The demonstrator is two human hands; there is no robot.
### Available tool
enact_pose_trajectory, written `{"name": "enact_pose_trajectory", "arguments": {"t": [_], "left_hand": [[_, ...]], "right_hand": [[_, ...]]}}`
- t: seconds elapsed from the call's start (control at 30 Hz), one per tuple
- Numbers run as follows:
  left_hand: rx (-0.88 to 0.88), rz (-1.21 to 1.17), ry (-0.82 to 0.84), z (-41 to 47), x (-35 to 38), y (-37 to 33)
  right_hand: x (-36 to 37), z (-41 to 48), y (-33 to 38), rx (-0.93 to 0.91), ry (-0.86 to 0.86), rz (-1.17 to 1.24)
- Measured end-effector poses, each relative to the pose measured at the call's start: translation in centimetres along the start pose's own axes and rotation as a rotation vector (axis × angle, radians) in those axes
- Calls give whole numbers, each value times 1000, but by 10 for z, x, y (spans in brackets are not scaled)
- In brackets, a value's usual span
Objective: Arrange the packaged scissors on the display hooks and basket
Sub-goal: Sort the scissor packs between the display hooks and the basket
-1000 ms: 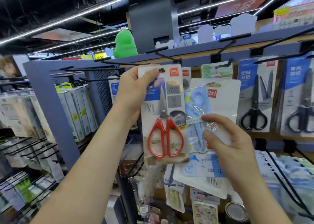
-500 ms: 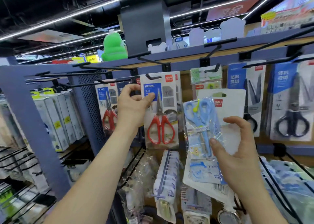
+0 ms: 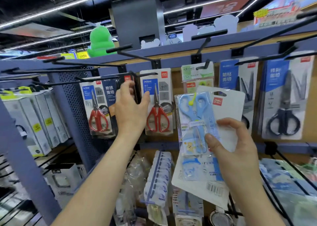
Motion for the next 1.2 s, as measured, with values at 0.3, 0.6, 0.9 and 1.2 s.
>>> {"name": "enact_pose_trajectory", "arguments": {"t": [0.3,0.6,0.9,1.2], "left_hand": [[-257,-396,423,-116,-12,-13],[161,-212,415,-77,-58,-21],[465,-17,620,-56,-53,-72],[99,-642,506,-52,-55,-90]], "right_hand": [[20,-16,2,-27,1,-25],[-21,-2,28,-29,-76,26],[-21,-4,50,36,293,-297],[-46,-23,41,93,-2,172]]}}
Point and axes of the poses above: each hand's wrist, its own z-axis towards the middle knuckle, its own x-axis out of the palm, y = z × x, the point moved 4 cm from there along z, towards the middle knuckle, and after that the axes turned 3 degrees about z, right-handed, at the moved point
